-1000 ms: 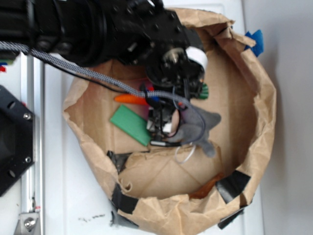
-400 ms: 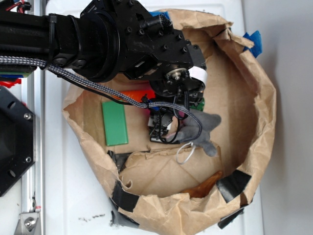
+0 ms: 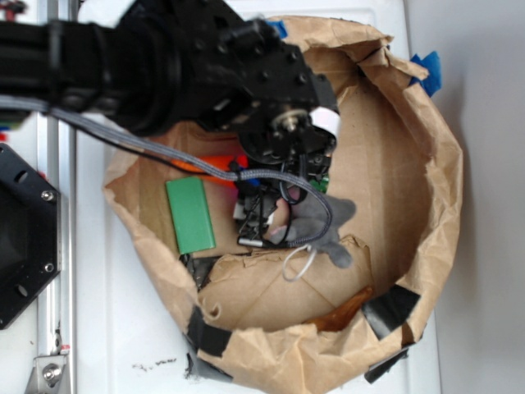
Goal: Grab the carrot.
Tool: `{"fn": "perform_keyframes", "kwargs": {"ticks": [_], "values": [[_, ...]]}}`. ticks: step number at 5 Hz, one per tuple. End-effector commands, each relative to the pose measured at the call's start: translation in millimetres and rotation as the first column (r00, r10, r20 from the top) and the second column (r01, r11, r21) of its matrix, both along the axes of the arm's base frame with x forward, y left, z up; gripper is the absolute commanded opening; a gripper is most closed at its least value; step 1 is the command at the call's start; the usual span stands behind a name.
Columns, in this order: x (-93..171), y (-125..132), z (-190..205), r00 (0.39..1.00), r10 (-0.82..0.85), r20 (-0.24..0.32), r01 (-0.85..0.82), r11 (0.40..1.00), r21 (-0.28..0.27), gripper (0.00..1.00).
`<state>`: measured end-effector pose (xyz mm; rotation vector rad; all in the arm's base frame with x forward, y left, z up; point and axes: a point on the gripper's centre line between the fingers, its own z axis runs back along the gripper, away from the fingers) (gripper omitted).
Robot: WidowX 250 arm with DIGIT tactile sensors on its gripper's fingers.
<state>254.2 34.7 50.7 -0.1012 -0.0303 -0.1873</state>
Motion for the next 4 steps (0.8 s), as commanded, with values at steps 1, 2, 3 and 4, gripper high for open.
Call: {"fn": "perform_keyframes", "kwargs": {"ticks": [1, 2, 3, 4], "values": [[1.3, -1.5, 114.9, 0.963, 0.236, 0.130, -0.240, 0.971, 0.014, 0.00], [3.2, -8.6, 142.7, 0.943, 0.298, 0.146, -0.306, 0.951, 0.039, 0.00], [-0.7, -16.7, 146.9, 0.942, 0.305, 0.137, -0.312, 0.949, 0.033, 0.00], [-2.4, -15.2, 144.9, 0.939, 0.314, 0.143, -0.322, 0.946, 0.035, 0.00]]}}
